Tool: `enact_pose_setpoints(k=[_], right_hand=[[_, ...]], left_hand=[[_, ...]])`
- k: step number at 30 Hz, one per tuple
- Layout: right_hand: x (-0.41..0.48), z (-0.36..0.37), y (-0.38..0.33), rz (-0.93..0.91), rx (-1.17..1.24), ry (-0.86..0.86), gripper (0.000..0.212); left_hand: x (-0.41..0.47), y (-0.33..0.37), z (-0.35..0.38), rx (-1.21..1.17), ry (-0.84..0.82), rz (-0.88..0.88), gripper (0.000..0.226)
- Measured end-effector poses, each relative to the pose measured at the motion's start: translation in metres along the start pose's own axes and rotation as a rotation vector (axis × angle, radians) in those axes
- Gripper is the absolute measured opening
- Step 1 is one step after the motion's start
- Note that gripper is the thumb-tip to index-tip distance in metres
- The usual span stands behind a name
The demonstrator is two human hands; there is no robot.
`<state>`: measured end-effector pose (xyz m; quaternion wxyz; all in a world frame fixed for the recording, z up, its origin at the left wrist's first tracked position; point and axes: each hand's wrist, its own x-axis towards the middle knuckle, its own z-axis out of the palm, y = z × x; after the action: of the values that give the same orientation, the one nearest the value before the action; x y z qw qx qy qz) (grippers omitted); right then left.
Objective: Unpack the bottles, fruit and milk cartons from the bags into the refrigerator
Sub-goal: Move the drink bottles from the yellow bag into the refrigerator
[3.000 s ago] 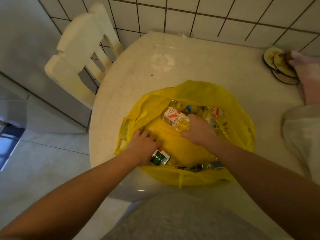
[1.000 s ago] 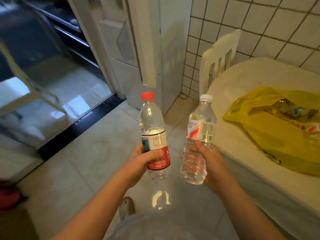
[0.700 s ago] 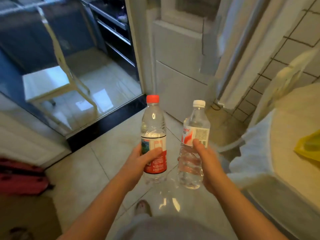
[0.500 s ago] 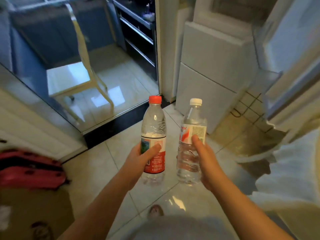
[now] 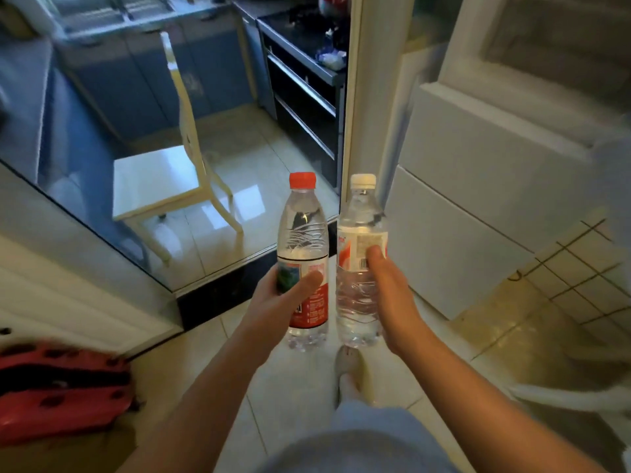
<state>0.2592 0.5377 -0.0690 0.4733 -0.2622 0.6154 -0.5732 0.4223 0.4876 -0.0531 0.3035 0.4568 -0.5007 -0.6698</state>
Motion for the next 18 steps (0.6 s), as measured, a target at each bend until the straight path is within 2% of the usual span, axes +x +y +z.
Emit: enact_pose_setpoints(k=[3, 7, 9, 11, 18], right_hand=[[0.064, -0.004, -0.029, -0.057, -0.011, 0.016, 0.045], [0.141, -0.023, -0.074, -0.157, -0.022, 0.068, 0.056], [0.176, -0.037, -0.095, -0.193, -0.014, 0.117, 0.047], [0.205, -0.05, -0.114, -0.241, 0.001, 0.164, 0.041], [0.274, -0.096, -0.177, -0.474, -0.013, 0.339, 0.038]], left_hand=[[0.063, 0.03, 0.014, -0.015, -0.026, 0.054, 0.04], [0.146, 0.074, 0.045, 0.002, -0.021, 0.138, 0.044], [0.183, 0.096, 0.064, 0.011, -0.034, 0.198, 0.042], [0.215, 0.114, 0.084, 0.0, -0.07, 0.237, 0.043], [0.31, 0.166, 0.152, -0.02, -0.268, 0.322, 0.05]])
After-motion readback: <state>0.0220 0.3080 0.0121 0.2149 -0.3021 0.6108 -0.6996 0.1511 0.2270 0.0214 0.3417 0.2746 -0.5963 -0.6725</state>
